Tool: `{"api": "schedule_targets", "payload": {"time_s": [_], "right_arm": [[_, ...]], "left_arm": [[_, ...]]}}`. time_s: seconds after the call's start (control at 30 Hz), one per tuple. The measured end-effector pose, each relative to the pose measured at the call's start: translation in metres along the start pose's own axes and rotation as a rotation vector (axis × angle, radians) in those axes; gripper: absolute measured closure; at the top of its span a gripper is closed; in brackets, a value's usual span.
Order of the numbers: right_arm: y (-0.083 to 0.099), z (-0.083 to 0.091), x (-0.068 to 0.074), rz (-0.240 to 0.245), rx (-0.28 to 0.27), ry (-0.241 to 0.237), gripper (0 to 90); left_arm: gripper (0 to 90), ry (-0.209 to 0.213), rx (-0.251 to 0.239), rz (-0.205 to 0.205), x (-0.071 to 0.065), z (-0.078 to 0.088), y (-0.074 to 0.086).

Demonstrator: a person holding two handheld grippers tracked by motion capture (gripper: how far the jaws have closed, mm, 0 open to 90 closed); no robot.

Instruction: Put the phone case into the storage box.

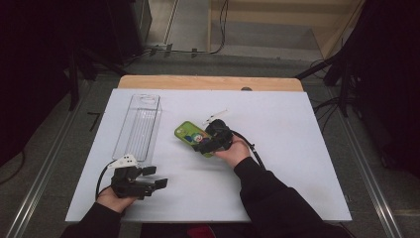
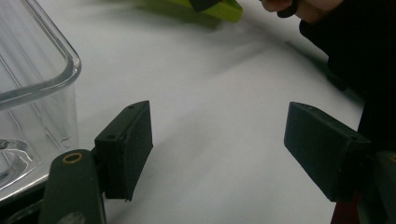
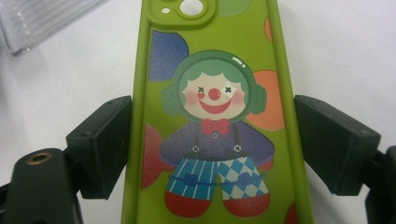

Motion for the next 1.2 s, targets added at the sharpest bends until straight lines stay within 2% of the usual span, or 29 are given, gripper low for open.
{"api": "schedule_targets", "payload": {"time_s": [0.13,0.37,0.6,0.77,0.93,1.0,1.07,1.2], "right_arm": [[-0.002,0.007,-0.002,-0.018,-0.019,-0.013,14.8],[-0.003,0.021,-0.006,-0.039,-0.041,-0.021,14.7],[-0.001,0.039,0.000,-0.055,-0.074,-0.018,14.7],[0.007,0.049,0.006,-0.066,-0.088,-0.012,14.7],[0.016,0.061,0.010,-0.092,-0.110,0.001,14.7],[0.019,0.066,0.013,-0.092,-0.115,0.009,14.7],[0.023,0.069,0.015,-0.088,-0.112,0.020,14.6],[0.031,0.073,0.017,-0.095,-0.112,0.038,14.7]], "left_arm": [[21.9,0.004,0.031,0.010,0.001,0.000,0.002],[21.0,0.024,0.028,0.045,-0.004,0.000,-0.001],[21.4,0.029,0.034,0.061,-0.014,0.001,-0.003],[21.5,0.033,0.039,0.081,-0.021,-0.002,-0.008],[21.5,0.024,0.036,0.074,-0.029,-0.007,-0.013],[21.4,0.016,0.041,0.075,-0.031,-0.009,-0.015],[21.4,-0.016,0.052,0.080,-0.031,-0.011,-0.016],[21.2,0.000,0.039,0.100,-0.035,-0.009,-0.020]]}}
Point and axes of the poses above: each handheld gripper's, and its own axes: z roughly backward along the jaws, y roughly out of its underside, x roughly to its left, the point moved 8 cm from there along -z, roughly forward along the jaws, and after that the axes turned 6 degrees about -y, right-handed, at the moved point
